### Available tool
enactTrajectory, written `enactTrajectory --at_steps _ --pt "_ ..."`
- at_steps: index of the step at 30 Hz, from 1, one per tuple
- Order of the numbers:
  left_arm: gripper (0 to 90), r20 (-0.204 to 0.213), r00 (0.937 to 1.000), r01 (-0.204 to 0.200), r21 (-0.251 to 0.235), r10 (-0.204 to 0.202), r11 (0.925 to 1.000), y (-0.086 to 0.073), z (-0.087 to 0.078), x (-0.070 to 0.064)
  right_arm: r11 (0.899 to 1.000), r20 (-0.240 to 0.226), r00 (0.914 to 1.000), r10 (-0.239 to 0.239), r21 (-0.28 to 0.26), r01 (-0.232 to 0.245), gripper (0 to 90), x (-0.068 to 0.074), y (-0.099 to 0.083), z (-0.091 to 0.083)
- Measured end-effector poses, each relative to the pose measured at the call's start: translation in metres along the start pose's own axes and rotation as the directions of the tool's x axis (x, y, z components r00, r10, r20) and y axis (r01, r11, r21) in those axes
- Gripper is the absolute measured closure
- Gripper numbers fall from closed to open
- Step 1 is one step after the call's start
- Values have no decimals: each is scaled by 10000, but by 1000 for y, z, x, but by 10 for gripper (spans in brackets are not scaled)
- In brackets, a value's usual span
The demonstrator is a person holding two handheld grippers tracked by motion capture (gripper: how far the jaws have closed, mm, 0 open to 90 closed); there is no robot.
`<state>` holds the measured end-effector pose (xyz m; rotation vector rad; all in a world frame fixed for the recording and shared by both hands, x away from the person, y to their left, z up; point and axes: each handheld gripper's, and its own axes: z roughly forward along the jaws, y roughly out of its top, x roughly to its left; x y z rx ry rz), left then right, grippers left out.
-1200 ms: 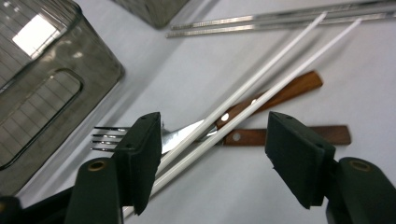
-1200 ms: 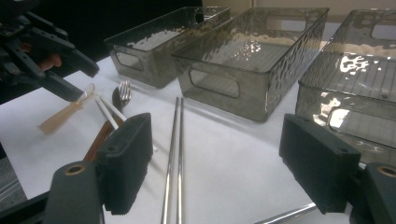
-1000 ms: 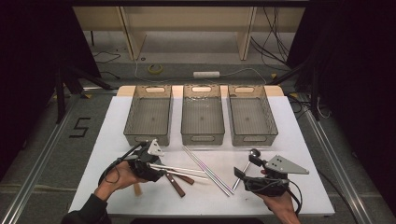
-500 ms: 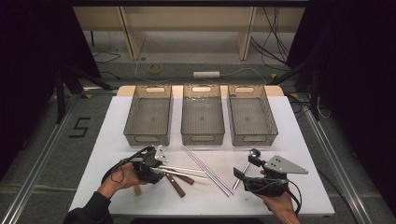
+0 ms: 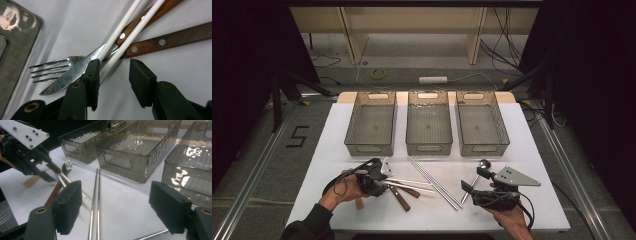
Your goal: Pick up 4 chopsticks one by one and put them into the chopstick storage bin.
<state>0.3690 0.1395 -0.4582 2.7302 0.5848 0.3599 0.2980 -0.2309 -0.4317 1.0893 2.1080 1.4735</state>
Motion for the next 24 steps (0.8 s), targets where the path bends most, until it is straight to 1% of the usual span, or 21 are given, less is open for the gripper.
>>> enactTrajectory --at_steps 4,7,8,10,12,16,18,24 --pt "613 -55 10000 -34 -21 34 10000 1 1 0 10000 -10 10000 -33 2 33 276 1 0 1" --pt "625 -114 9993 -355 84 356 9993 3 1 -1 10000 -10 10000 -28 8 28 276 1 0 1" --pt "629 -111 9991 -402 70 403 9992 4 1 -2 10000 -6 10000 -35 12 35 276 1 0 1" --pt "633 -95 9977 -665 172 667 9976 6 1 -2 10000 10 10000 -37 34 37 276 1 0 0" --pt "634 -100 9982 -595 124 597 9982 6 1 -3 10000 -1 10000 -75 54 75 276 1 0 1" --pt "629 -170 9963 -835 296 840 9961 7 4 -2 9999 -35 9999 -94 109 95 276 1 0 1" --pt "631 -105 9961 -876 290 880 9957 7 4 -2 9999 -42 9999 -93 109 94 276 1 0 1" --pt "637 -123 9953 -957 286 961 9950 7 5 -2 9999 -48 9999 -91 119 91 276 1 0 1"
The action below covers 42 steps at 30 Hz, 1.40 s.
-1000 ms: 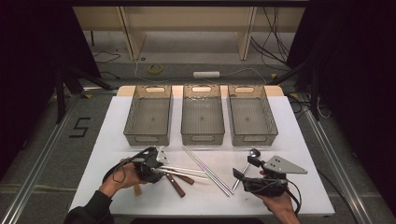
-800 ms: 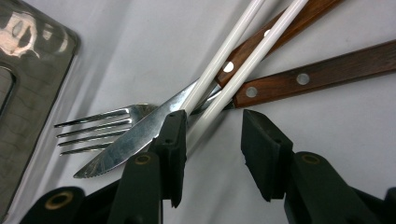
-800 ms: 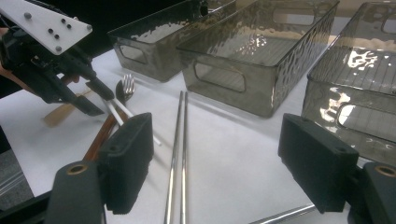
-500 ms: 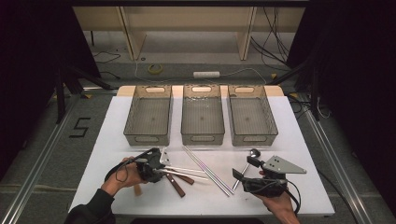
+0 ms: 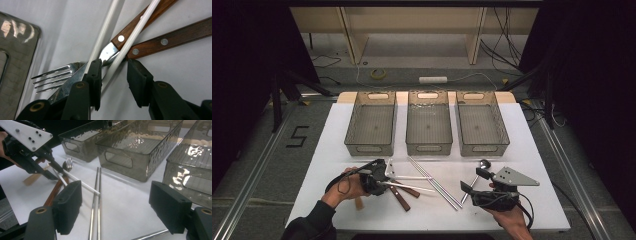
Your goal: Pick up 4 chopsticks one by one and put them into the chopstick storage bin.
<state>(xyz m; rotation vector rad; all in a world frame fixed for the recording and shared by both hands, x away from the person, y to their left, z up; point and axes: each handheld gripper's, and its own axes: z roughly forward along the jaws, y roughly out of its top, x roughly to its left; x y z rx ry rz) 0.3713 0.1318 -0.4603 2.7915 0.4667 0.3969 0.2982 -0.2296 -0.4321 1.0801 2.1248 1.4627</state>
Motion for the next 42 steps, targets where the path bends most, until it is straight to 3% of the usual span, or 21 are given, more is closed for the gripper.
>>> enactTrajectory --at_steps 15,22,25,28,42 --pt "700 -108 9969 -778 233 781 9967 1 3 2 10000 -6 10000 5 51 -4 278 0 0 1" --pt "735 -202 9913 -1298 256 1303 9912 2 4 2 10000 12 10000 -36 73 36 278 0 0 1" --pt "760 -140 9907 -1349 230 1352 9906 2 3 3 10000 19 10000 -48 79 48 280 0 0 1" --pt "779 -314 9875 -1538 285 1547 9877 2 4 5 9999 20 10000 -51 114 51 280 0 0 2" --pt "832 -137 9877 -1559 105 1560 9877 1 5 10 9999 76 9999 -83 101 82 291 0 0 1"
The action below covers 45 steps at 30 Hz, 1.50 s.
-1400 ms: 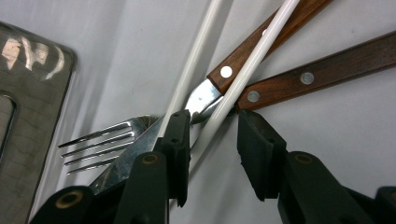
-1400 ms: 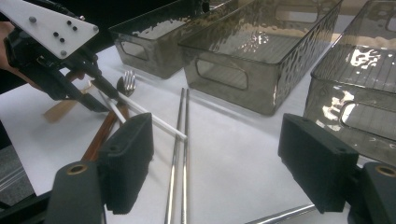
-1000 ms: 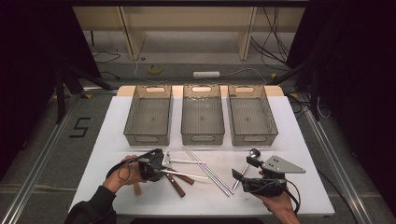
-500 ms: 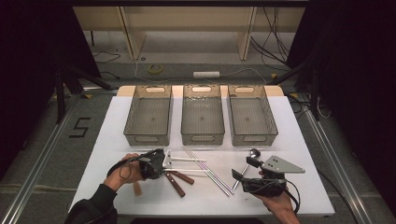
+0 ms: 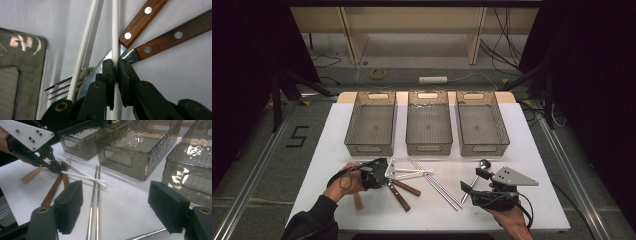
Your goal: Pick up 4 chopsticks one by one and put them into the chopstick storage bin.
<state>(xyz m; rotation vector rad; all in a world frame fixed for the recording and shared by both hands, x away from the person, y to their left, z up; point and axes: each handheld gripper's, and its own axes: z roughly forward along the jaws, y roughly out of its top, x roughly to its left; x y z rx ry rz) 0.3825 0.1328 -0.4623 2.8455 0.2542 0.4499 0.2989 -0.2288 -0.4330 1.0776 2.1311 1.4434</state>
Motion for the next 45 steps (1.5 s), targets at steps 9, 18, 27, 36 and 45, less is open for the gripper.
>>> enactTrajectory --at_steps 9,18,27,36,45 --pt "835 -204 9993 299 -353 -307 9989 0 -7 3 10000 -73 10000 -3 -29 3 291 0 0 0" --pt "836 -411 9871 1473 -1486 -1549 9779 -1 -27 11 10000 -97 9999 32 -33 -33 291 0 0 0" --pt "836 -79 9481 3049 -2602 -3178 9161 -5 -43 21 9999 -92 9999 60 -154 -62 286 0 0 -1" --pt "836 391 9039 4163 -3086 -4259 8553 -13 -48 33 9999 -75 10000 51 -151 -52 282 0 0 -1" --pt "836 475 8647 4837 -3464 -5000 8038 -18 -54 46 9998 -28 9999 106 -180 -106 280 -1 0 -1"
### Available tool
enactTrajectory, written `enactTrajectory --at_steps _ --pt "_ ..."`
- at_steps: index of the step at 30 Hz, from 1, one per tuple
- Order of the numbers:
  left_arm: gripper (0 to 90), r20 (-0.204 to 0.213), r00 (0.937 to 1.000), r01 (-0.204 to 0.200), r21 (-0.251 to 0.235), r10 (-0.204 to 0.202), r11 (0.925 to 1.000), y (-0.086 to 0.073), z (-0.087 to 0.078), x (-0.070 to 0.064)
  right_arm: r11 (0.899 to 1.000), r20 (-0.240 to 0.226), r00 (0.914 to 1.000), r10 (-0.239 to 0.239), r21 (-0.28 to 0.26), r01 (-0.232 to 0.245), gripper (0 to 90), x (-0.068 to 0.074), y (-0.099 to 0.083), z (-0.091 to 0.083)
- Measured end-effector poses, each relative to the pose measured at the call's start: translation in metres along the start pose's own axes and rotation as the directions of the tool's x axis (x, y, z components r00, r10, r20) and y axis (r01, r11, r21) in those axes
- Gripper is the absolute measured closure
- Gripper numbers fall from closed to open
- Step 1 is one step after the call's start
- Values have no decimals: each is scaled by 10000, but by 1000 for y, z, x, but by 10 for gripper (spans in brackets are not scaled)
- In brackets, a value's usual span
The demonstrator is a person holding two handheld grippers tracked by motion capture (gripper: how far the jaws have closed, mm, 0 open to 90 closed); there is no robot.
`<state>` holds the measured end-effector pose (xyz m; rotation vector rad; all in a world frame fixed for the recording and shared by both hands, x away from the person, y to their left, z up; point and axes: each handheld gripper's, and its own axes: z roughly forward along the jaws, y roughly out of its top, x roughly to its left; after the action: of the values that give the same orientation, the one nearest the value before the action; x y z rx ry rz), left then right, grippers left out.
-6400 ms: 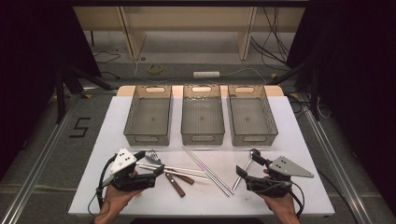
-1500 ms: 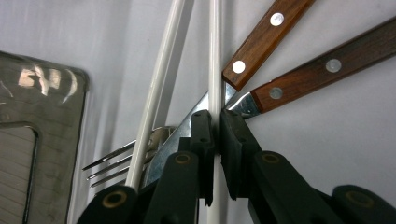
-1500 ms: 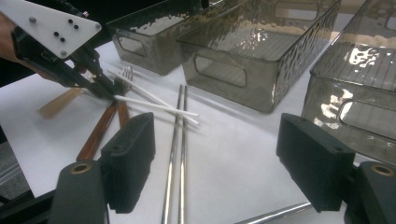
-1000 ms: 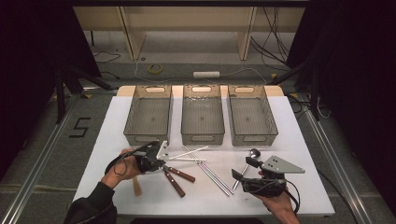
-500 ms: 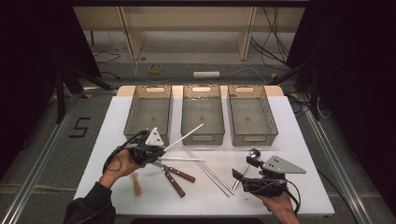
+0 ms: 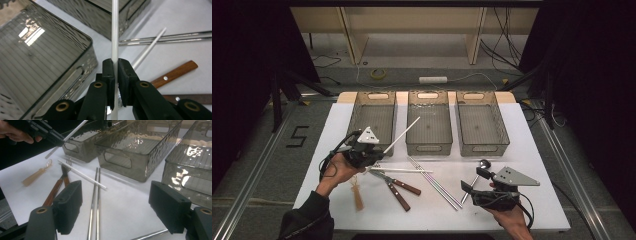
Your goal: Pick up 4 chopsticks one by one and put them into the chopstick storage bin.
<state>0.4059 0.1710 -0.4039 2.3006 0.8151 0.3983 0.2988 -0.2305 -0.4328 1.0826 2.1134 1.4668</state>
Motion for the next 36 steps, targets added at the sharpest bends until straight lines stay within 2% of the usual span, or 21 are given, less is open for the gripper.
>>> enactTrajectory --at_steps 6,10,13,16,20,26,31,36 --pt "836 -124 9991 408 -229 -411 9989 3 -1 10 10000 10 10000 9 -12 -9 280 0 0 0" --pt "836 -391 9978 530 -380 -545 9979 7 -3 18 10000 4 10000 29 -8 -29 280 -1 0 0" --pt "836 -717 9951 656 -400 -683 9970 10 -5 25 10000 19 10000 17 -16 -17 280 -1 0 0" --pt "836 -753 9924 932 -583 -975 9939 13 -6 32 10000 16 10000 28 -18 -28 279 -1 0 0" --pt "836 -986 9901 939 -662 -1001 9934 19 -9 41 10000 14 10000 37 -12 -37 279 -1 -1 0" --pt "836 -1377 9824 1151 -882 -1266 9894 26 -14 56 10000 18 10000 40 -7 -40 279 -2 -1 0" --pt "836 -1661 9730 1437 -1093 -1606 9836 29 -18 70 10000 8 10000 66 12 -66 279 -3 -1 0" --pt "836 -1900 9659 1580 -1060 -1760 9817 32 -17 81 10000 28 10000 58 30 -58 279 -2 -1 0"
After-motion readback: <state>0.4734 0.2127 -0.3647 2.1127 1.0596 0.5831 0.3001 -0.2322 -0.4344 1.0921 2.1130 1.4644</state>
